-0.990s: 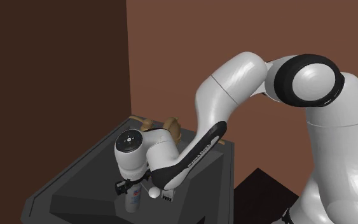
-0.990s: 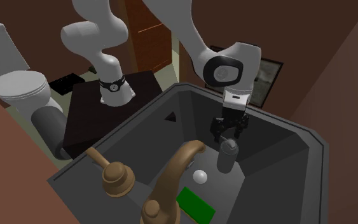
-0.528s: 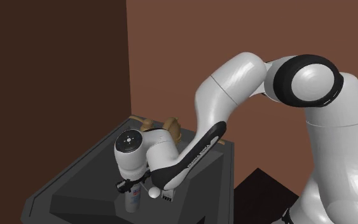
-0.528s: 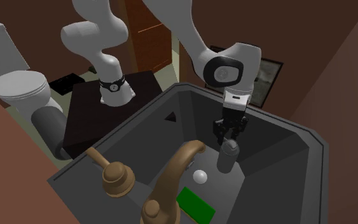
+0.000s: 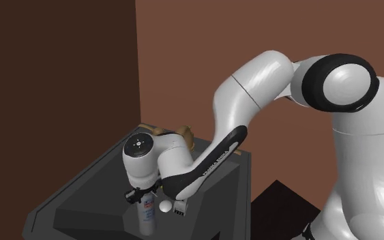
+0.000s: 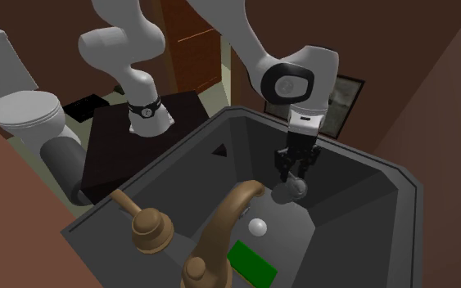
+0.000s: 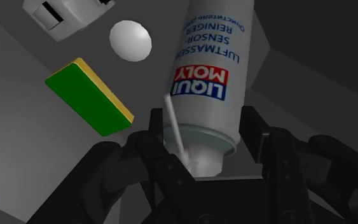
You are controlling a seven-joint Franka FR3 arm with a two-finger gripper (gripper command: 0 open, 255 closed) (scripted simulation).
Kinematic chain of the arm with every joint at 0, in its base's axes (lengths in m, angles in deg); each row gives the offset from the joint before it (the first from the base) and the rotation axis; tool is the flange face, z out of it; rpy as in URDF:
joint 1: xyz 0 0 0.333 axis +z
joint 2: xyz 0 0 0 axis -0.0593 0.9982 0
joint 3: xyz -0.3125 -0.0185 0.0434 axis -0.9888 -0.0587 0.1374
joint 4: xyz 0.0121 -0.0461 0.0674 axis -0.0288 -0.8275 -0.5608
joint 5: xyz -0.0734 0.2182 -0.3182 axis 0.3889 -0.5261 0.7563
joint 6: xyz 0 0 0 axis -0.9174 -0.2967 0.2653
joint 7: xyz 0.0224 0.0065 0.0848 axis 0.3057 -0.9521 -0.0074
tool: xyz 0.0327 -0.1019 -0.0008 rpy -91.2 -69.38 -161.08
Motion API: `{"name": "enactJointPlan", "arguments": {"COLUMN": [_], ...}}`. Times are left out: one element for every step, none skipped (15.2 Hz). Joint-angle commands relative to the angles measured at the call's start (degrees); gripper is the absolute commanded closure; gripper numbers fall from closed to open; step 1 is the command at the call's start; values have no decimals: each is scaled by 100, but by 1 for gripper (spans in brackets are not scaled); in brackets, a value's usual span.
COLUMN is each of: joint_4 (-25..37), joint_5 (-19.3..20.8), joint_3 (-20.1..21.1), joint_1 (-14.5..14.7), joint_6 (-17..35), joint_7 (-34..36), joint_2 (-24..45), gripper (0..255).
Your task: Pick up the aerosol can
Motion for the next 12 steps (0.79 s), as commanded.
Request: {"name": "enactJointPlan", "arguments": {"joint_4": [-4, -10, -16, -20, -22, -24, -24, -22, -20, -16, -15, -16], "joint_5": [-121, -179, -237, -295, -353, -412, -470, -528, -586, -644, -653, -653], "joint_3": [72, 105, 137, 169, 201, 232, 262, 292, 321, 349, 353, 353], "joint_1": [-45, -69, -92, -115, -138, -160, -182, -203, -224, -245, -247, -247], "joint_6": [-85, -123, -162, -201, -241, -281, -322, -363, -405, -447, -454, -453], "joint_7": [-102, -152, -202, -251, -301, -351, -401, -451, -501, -551, -558, -558], "joint_2": [-119, -179, -238, -296, -354, -412, -469, -525, -581, -636, -645, -645], "gripper": [255, 255, 255, 255, 255, 255, 255, 255, 255, 255, 255, 255]}}
